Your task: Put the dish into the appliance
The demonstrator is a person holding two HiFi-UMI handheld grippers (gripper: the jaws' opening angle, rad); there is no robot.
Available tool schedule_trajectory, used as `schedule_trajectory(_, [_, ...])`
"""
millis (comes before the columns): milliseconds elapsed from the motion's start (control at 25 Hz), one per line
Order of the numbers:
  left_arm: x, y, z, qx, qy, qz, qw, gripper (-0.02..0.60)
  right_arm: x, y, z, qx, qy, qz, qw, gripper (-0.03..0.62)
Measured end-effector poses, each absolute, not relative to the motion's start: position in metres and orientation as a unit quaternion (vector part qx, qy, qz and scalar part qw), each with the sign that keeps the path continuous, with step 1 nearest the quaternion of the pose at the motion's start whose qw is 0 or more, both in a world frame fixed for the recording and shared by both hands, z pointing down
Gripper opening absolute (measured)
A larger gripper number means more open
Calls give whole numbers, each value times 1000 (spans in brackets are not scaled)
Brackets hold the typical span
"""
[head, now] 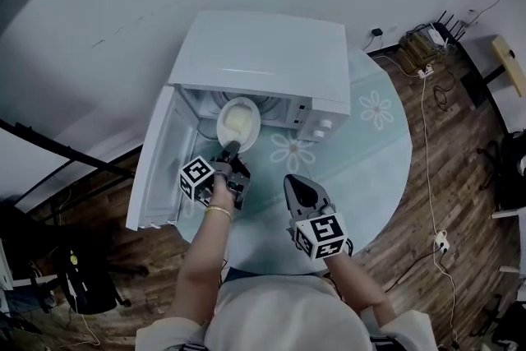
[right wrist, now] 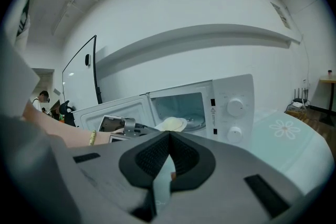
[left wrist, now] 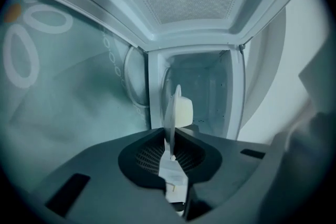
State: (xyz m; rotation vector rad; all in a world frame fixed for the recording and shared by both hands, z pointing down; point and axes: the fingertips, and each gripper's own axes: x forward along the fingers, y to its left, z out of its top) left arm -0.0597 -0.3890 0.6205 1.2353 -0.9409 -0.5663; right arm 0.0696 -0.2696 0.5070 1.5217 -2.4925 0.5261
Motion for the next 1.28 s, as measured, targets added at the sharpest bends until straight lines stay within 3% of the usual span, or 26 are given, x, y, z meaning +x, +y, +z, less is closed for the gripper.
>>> schedule_trajectory(1240, [-52,-489,647,535,-446,-212,686,41,70,-304,537,515,-826,209,97,5])
schedule_trajectory(1280, [-53,-489,645,539,-445,-213,683,85,70,-303,537,514,-827,208,98,5])
